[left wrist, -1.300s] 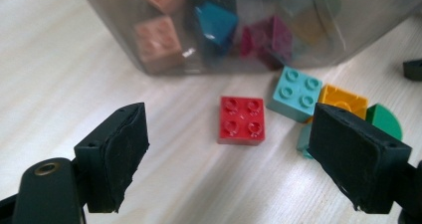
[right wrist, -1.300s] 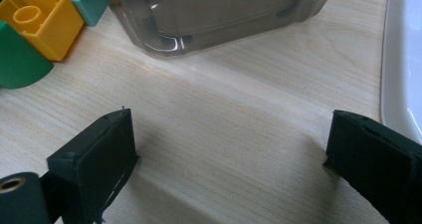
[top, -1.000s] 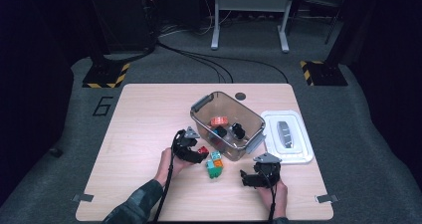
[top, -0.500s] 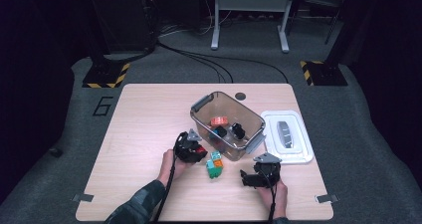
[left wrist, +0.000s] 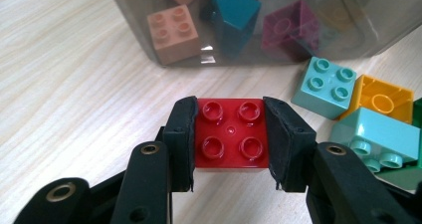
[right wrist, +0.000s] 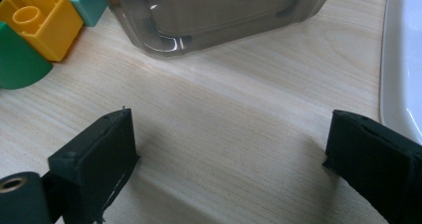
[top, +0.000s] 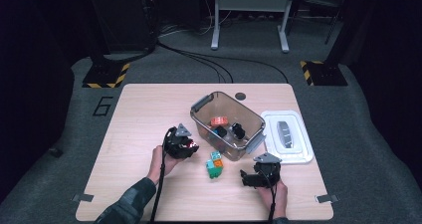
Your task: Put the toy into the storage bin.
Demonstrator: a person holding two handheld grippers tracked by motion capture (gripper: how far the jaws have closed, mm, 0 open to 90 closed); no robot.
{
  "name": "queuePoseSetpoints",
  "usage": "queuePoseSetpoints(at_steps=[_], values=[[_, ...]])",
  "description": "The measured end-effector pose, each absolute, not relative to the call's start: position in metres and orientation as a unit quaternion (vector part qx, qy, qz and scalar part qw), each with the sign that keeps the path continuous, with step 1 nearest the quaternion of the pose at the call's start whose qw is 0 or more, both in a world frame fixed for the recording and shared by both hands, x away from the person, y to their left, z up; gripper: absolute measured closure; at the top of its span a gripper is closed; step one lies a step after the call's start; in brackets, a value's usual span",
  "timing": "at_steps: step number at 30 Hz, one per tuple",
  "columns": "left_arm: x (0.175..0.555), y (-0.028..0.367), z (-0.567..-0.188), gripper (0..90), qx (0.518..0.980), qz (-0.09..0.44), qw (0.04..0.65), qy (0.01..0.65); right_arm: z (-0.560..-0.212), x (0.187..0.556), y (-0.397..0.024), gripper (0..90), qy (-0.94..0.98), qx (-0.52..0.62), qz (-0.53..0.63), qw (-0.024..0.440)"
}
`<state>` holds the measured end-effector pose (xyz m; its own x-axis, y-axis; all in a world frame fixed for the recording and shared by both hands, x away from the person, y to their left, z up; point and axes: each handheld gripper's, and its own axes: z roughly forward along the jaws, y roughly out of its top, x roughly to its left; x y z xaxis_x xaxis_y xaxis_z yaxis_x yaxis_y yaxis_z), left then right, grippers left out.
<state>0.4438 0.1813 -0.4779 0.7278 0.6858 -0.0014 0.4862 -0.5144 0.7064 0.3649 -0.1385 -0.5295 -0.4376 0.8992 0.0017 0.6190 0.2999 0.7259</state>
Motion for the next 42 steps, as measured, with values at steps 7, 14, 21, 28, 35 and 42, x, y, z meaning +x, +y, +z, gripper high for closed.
queuePoseSetpoints(at_steps=[7,14,21,28,35,42], values=[[0.448,0.189,-0.464,59.1,0.853,0.145,0.362,0.346,-0.529,0.365,-0.139,4.7,0.779,0.487,0.336,0.209],[0.452,0.196,-0.450,59.2,0.850,0.157,0.366,0.346,-0.529,0.365,-0.139,4.7,0.779,0.487,0.335,0.209],[0.455,0.202,-0.437,59.1,0.847,0.166,0.368,0.345,-0.529,0.365,-0.139,4.7,0.779,0.487,0.335,0.209],[0.458,0.203,-0.426,59.1,0.846,0.168,0.370,0.345,-0.529,0.365,-0.139,4.7,0.779,0.487,0.335,0.209],[0.460,0.202,-0.411,59.2,0.844,0.177,0.374,0.341,-0.529,0.365,-0.139,4.7,0.779,0.487,0.335,0.209],[0.464,0.200,-0.398,59.1,0.843,0.188,0.377,0.334,-0.529,0.365,-0.139,4.7,0.779,0.487,0.335,0.209]])
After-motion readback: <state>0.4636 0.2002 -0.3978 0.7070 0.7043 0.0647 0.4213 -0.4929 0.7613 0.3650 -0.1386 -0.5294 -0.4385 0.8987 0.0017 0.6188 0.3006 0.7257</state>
